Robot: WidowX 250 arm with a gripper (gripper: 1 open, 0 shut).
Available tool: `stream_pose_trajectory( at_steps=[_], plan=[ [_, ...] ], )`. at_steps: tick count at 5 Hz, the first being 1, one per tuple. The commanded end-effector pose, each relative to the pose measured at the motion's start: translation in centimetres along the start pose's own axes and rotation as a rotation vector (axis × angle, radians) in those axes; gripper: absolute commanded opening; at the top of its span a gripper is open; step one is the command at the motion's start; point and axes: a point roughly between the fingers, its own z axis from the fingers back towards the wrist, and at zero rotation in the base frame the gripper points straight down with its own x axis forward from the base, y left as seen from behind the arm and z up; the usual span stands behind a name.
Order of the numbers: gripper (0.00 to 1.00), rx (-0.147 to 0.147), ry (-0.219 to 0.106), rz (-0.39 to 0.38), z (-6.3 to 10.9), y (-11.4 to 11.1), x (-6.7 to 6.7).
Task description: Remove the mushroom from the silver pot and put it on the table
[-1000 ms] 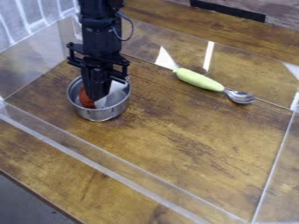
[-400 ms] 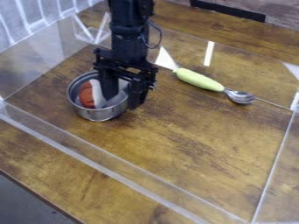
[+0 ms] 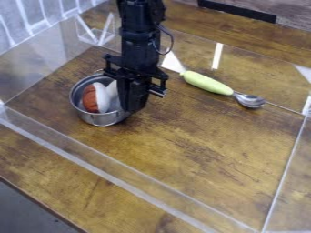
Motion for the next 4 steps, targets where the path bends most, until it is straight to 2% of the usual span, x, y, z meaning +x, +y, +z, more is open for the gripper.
stream_pose_trajectory(
  at_steps=[1, 2, 3, 4],
  plan=[
    [1.00, -0.002, -0.073, -0.017, 3.1, -1.2, 0.2],
    [0.00, -0.002, -0.074, -0.026, 3.6, -2.1, -0.3],
    [0.00, -0.002, -0.078, -0.021, 4.2, -2.0, -0.1],
    [0.00, -0.002, -0.073, -0.053, 3.9, -3.0, -0.4]
  ],
)
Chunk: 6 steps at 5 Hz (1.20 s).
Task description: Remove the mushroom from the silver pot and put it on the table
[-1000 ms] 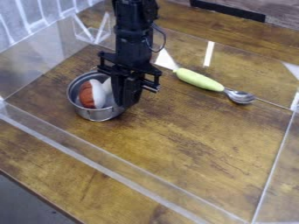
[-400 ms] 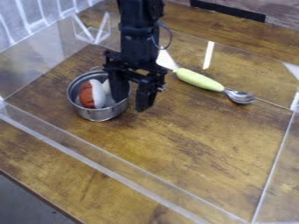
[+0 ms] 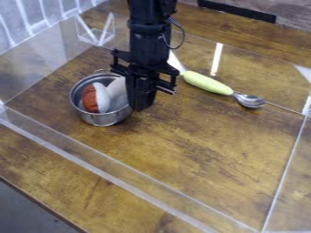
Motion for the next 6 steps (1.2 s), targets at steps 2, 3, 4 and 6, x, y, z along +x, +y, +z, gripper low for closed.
stream_pose_trajectory(
  at_steps=[2, 3, 4, 6],
  plan=[
    [0.00, 0.017, -0.075, -0.152, 3.1, -0.4, -0.9],
    [0.00, 0.020, -0.071, -0.263, 2.5, -1.0, -0.7],
    [0.00, 0.022, -0.069, -0.368, 2.0, -1.8, -0.6],
    [0.00, 0.014, -0.085, -0.492, 2.9, -2.9, 0.1]
  ],
)
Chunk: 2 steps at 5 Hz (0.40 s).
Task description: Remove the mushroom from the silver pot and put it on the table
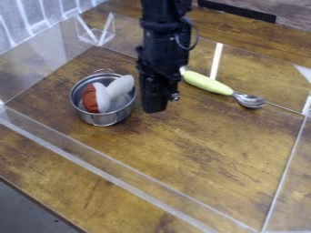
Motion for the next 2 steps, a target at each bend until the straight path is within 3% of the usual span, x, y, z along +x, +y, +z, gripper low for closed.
stream_pose_trajectory(
  at_steps=[1, 2],
  plan=[
    [0.00, 0.024, -0.060, -0.089, 1.95, -0.49, 1.34],
    [0.00, 0.019, -0.069, -0.134, 1.00, -1.01, 2.34]
  ],
)
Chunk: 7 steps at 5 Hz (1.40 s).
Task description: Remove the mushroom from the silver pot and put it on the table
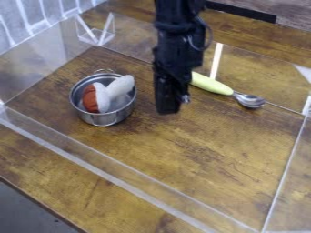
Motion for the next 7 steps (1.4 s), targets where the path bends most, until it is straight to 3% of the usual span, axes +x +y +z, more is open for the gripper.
stream_pose_trajectory(
  at_steps=[1, 4, 6, 7],
  plan=[
    [0.00, 0.039, -0.062, -0.061, 0.6, -0.3, 1.8],
    [0.00, 0.061, -0.052, -0.272, 1.9, 0.3, 1.8],
    [0.00, 0.077, -0.060, -0.204, 2.0, 0.6, 2.6],
    [0.00, 0.083, -0.063, -0.228, 1.1, 1.5, 3.3]
  ],
)
